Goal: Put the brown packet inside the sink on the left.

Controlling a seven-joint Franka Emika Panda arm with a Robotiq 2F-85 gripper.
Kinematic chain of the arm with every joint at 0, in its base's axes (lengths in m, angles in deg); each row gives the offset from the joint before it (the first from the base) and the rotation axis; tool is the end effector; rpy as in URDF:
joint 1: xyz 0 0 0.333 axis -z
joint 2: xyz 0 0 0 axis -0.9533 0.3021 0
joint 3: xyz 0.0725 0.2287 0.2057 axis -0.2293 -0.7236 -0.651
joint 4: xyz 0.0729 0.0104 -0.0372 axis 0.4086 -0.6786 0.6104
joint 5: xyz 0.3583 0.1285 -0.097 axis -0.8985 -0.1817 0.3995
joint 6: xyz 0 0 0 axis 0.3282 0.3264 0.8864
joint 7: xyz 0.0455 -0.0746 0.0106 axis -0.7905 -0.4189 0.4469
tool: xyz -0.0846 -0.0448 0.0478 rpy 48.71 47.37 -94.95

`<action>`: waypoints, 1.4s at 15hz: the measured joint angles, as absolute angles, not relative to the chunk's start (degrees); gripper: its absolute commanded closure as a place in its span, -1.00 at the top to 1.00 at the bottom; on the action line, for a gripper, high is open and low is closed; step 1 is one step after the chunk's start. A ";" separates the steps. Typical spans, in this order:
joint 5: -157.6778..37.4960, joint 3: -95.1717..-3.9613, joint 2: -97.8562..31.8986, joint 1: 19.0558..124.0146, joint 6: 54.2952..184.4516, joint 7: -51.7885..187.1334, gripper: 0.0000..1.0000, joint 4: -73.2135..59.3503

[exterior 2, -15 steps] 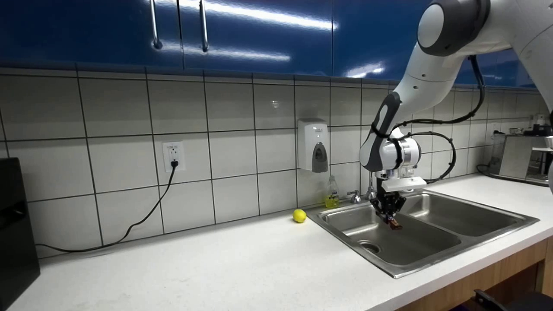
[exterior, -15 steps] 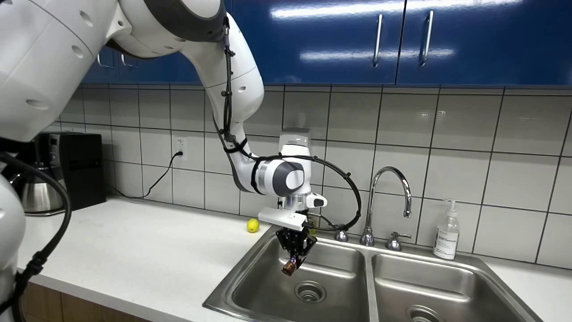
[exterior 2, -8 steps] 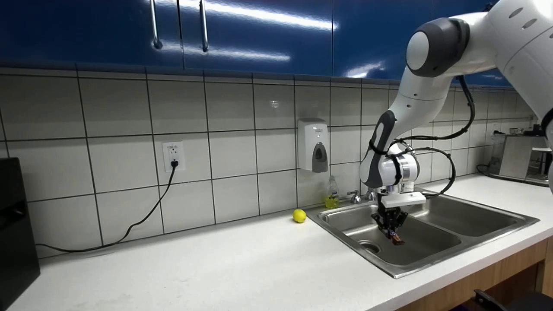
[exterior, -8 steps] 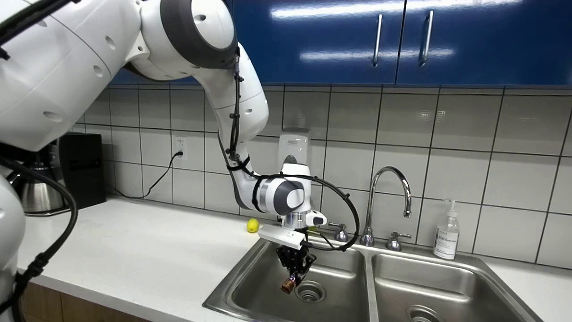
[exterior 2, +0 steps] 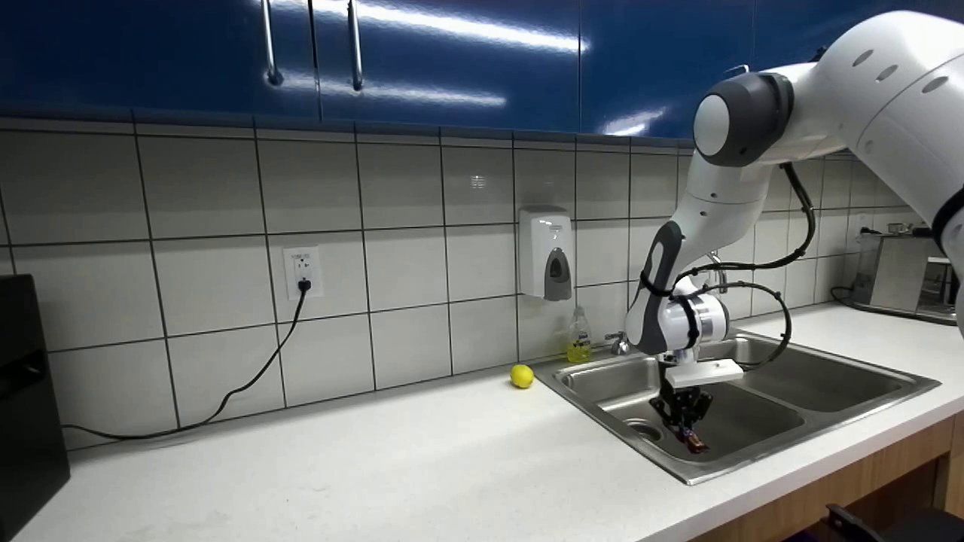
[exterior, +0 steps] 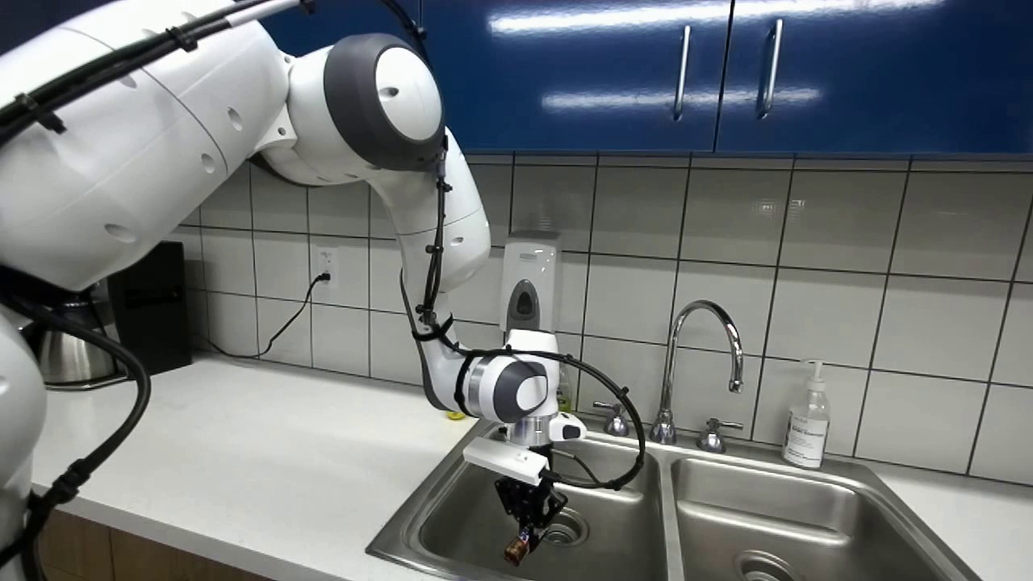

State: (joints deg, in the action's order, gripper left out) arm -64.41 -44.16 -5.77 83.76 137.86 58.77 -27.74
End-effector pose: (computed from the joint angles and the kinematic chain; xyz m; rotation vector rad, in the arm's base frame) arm 0.5483 -0.2109 0.0769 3.0236 -0.4060 -0.1185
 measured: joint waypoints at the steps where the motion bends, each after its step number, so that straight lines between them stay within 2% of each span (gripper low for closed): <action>1: -64.42 -44.20 -5.06 83.76 137.94 58.77 -0.92 -27.39; 17: -64.45 -44.55 1.09 83.76 138.00 59.55 -0.92 -23.15; 18: -64.45 -44.55 1.21 83.76 138.00 59.56 -0.41 -23.04; 19: -64.45 -44.55 1.34 83.76 138.00 59.57 -0.15 -22.93; 21: -64.45 -44.55 1.65 83.76 138.00 59.60 0.12 -22.67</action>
State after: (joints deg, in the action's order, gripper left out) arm -64.45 -44.55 1.65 83.76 138.00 59.60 -22.67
